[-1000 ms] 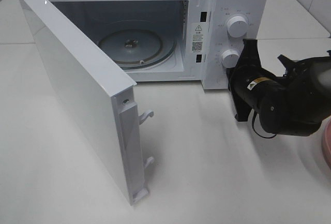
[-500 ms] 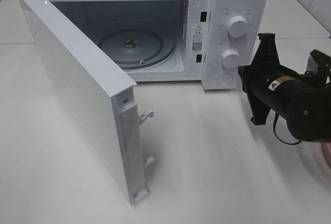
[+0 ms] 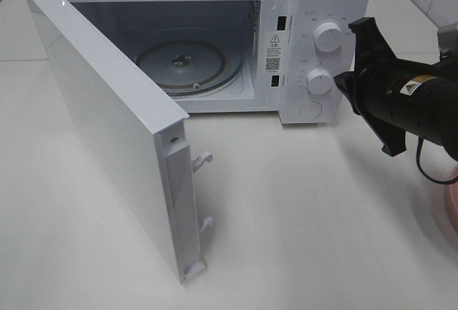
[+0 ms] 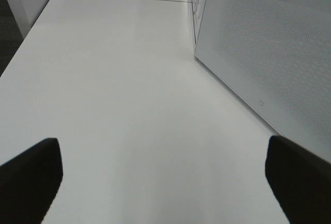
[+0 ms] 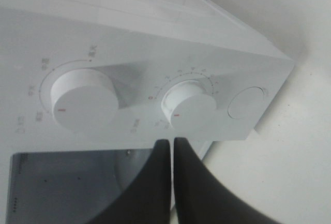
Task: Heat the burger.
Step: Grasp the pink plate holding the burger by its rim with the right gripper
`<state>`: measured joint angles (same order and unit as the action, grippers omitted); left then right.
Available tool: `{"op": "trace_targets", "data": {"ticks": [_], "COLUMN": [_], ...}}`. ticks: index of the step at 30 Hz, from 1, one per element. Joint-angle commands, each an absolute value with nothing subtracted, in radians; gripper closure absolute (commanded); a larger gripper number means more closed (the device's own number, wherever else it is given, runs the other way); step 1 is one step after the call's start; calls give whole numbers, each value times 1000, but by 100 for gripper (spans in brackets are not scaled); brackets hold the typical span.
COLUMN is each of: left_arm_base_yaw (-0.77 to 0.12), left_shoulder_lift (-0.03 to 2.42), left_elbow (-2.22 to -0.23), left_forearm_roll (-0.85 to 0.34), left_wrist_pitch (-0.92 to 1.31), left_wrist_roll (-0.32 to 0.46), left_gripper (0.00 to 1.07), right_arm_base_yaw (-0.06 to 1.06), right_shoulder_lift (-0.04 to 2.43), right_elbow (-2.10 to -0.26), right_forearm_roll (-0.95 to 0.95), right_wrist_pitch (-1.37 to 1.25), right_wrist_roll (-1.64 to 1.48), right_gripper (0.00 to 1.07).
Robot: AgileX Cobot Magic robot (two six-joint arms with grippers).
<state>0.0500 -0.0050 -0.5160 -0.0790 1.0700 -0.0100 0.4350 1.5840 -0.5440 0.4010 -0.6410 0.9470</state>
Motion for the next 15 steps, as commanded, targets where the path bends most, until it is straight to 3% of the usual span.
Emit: {"op": "trace_targets", "data": {"ticks": [1, 15], "left_arm_base_yaw": [45, 45], "left_shoulder_lift": [-20, -20], "left_elbow": [-516, -516], "left_forearm_roll": [-82, -82], "left_wrist_pitch": [1070, 1070], "left_wrist_roll": [-10, -10], "left_gripper": [6, 6], "right_arm_base_yaw": [430, 430], "right_shoulder_lift": [1514, 1367], "right_elbow": [-545, -545], "right_forearm_roll": [398, 398], "right_wrist_pitch": [-548, -339], "right_wrist_roll": [744, 335], "right_gripper": [107, 107]}}
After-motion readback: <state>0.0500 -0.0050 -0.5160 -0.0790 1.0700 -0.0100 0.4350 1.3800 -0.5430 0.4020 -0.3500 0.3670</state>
